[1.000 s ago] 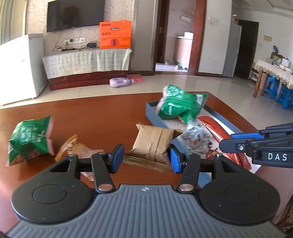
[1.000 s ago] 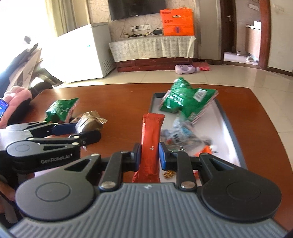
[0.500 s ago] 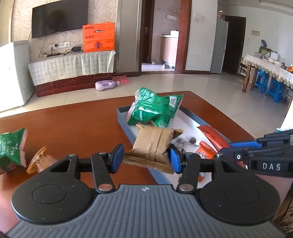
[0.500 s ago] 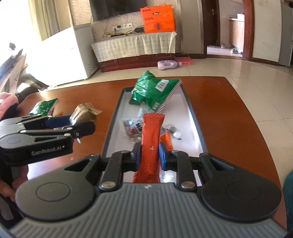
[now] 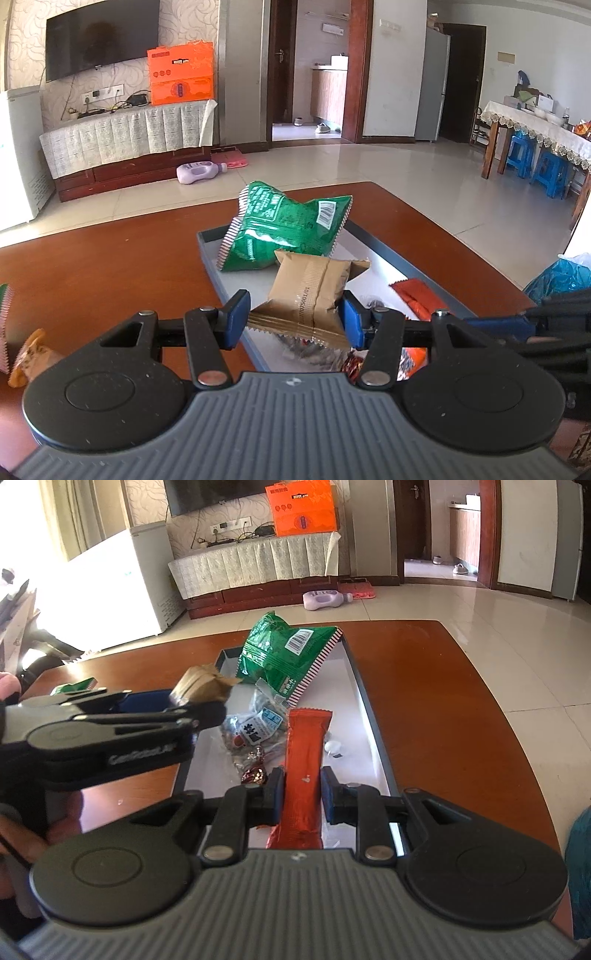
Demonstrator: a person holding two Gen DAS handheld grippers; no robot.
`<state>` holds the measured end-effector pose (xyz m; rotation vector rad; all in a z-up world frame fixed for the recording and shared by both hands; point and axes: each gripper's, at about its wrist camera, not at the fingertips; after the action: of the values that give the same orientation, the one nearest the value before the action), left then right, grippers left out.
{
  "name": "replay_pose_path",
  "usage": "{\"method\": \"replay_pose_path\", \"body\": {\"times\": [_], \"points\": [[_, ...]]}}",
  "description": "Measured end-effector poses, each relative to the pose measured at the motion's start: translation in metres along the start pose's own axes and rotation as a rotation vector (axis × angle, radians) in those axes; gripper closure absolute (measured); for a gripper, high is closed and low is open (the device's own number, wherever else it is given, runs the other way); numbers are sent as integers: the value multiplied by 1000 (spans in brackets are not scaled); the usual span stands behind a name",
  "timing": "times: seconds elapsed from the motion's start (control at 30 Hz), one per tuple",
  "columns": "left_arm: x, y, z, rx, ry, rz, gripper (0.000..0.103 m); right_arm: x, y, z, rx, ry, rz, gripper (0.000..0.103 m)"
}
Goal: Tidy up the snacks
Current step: 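Carry the brown pastry and red snack bar over the tray with both tools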
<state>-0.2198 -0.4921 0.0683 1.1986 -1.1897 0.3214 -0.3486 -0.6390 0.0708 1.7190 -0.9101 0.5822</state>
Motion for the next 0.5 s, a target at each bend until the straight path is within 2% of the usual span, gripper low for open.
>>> {"method": "replay_pose_path", "body": {"times": [0.5], "points": [[9, -62, 25, -15, -11, -28, 44, -1, -16, -1, -15, 16, -43, 79]]}}
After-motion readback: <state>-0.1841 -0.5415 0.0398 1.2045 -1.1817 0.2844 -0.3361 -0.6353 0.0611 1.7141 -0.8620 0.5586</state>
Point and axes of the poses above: each gripper's, at about its wrist camera, not at the fingertips, and y roughly against the way its jaws point, z to its right, x to its top, and after that the axes turned 15 degrees about x, right-handed
